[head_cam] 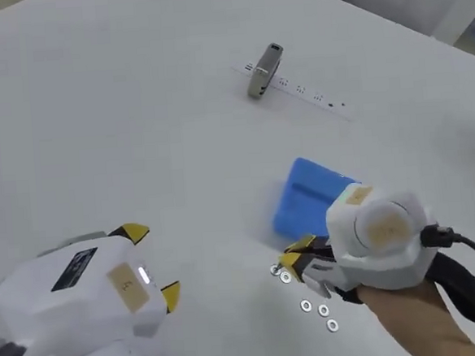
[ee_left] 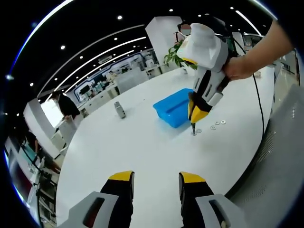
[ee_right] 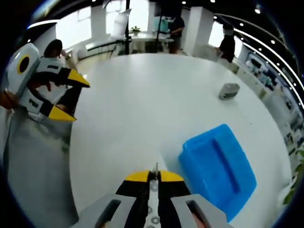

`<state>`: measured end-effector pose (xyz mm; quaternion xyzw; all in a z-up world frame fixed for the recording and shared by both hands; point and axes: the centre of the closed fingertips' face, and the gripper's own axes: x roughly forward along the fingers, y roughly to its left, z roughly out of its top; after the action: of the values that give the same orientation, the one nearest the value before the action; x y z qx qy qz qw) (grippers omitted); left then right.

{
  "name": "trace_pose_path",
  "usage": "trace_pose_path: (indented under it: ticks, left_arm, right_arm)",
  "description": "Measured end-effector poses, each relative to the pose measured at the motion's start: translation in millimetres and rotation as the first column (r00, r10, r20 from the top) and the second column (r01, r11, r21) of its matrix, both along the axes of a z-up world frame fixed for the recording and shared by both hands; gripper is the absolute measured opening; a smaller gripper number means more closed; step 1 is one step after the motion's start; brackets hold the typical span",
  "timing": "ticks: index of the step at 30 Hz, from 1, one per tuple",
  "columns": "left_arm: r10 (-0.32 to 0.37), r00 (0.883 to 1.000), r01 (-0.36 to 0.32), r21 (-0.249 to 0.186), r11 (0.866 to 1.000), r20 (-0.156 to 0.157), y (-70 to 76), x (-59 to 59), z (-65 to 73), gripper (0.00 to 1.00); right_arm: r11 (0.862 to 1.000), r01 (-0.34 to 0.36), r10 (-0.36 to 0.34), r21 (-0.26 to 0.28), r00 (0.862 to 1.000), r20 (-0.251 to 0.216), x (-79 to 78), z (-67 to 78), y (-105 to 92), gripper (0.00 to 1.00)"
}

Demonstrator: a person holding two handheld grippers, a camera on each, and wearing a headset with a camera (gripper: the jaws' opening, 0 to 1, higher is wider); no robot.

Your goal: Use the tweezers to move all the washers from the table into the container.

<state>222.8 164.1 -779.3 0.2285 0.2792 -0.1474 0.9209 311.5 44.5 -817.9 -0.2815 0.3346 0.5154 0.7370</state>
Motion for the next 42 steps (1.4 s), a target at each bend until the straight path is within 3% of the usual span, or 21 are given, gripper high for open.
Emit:
trace_pose_path:
  ticks: [3, 9, 16, 27, 30, 37, 42]
  left_arm:
    - [-0.001, 1.0, 0.001, 0.003, 1.0, -0.002, -0.1, -0.1, -0.4, 0.36]
    - [-0.007, 1.0, 0.007, 0.001, 1.0, -0.002, -2.0, -0.4, 0.5, 0.37]
    - [0.0, 1.0, 0.0, 0.001, 1.0, 0.002, -0.4, -0.2, 1.2, 0.37]
    - [0.004, 1.0, -0.004, 0.006, 1.0, 0.0, 0.7, -0.5, 0.2, 0.4]
    - [0.009, 1.0, -0.009, -0.006, 1.0, -0.018, -0.3, -1.4, -2.4, 0.45]
    - [0.025, 0.999, -0.028, -0.084, 0.996, -0.037, -6.9, -0.6, -3.4, 0.59]
    - [-0.023, 1.0, 0.02, -0.211, 0.977, -0.012, -26.8, 0.2, 4.5, 0.8]
  right_arm:
    - [0.998, 0.047, -0.047, 0.028, 0.999, -0.024, -0.7, 0.1, -4.6, 0.01]
    - [0.996, 0.076, -0.075, 0.036, 0.996, -0.047, 1.6, 1.1, -4.1, 0.02]
    - [0.998, 0.064, -0.064, 0.021, 0.998, -0.024, 4.1, 7.5, -1.3, 0.03]
    - [0.998, 0.07, -0.069, 0.001, 0.996, -0.052, 7.3, 0.4, -2.2, 0.03]
    - [0.997, 0.071, -0.071, -0.002, 0.996, -0.057, 8.1, -1.6, -2.5, 0.03]
    - [0.997, 0.074, -0.074, 0.0, 0.996, -0.055, 9.0, -2.3, -0.3, 0.04]
    - [0.995, 0.094, -0.093, 0.018, 0.994, -0.056, 10.3, -2.9, -0.3, 0.03]
